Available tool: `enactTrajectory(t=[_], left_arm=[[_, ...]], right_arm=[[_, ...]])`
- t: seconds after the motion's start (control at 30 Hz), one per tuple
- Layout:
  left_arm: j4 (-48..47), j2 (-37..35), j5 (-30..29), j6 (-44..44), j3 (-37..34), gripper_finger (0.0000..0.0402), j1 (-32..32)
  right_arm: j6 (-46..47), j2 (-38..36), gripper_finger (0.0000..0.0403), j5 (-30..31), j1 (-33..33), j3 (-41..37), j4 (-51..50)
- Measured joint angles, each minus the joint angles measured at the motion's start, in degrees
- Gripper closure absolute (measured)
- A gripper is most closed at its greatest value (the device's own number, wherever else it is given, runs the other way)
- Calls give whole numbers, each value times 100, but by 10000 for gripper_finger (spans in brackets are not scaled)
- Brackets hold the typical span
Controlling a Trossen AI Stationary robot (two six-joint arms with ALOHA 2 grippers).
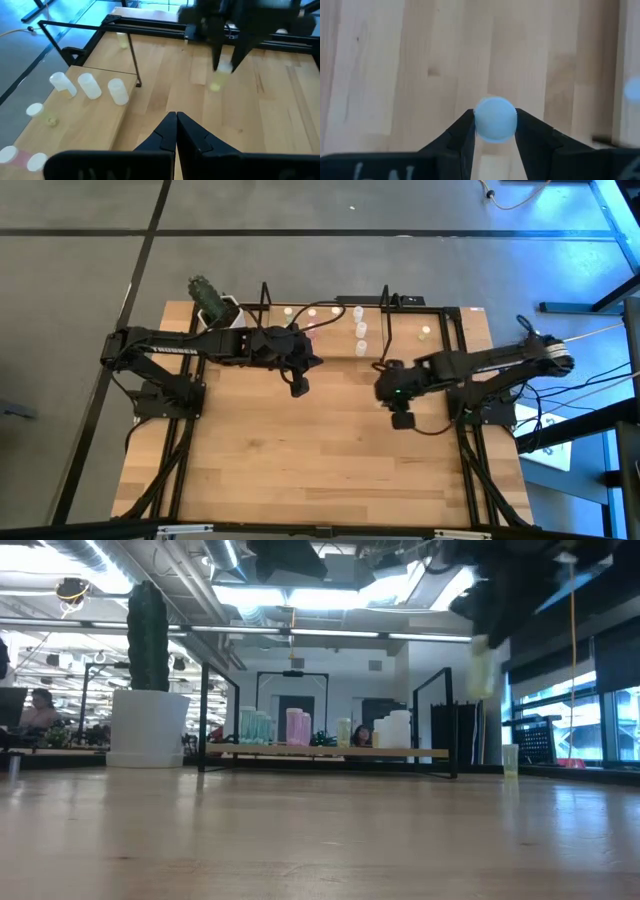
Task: Pick and place medicine bottles onto shelf by color
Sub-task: Put the bottom yellow pill bottle on the shelf aligned with the other yellow pill bottle
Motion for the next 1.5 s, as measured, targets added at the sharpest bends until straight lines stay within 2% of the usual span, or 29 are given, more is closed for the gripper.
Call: enactTrajectory(t=[0.23,0.5,0.6,1.13,1.3,1.5], left_arm=[[-26,0,3,2,0,401,-203],[-303,0,3,-11,0,401,-548],[-408,0,3,-29,0,401,-681],[-583,-20,-15,-425,0,401,-952],[-946,-10,-388,-966,0,401,-984],[-1046,-4,-600,-1027,0,401,-1021]], right_arm=[[-986,1314,281,-62,-303,857,165],[-2072,2263,282,-1170,-552,1207,642],[-2222,2392,282,-1490,-669,1209,912],[-2474,3077,280,-1403,-1076,1210,1210],[-2472,3119,280,-1324,-1074,1203,1257],[-2468,3121,280,-1309,-1074,1203,1267]])
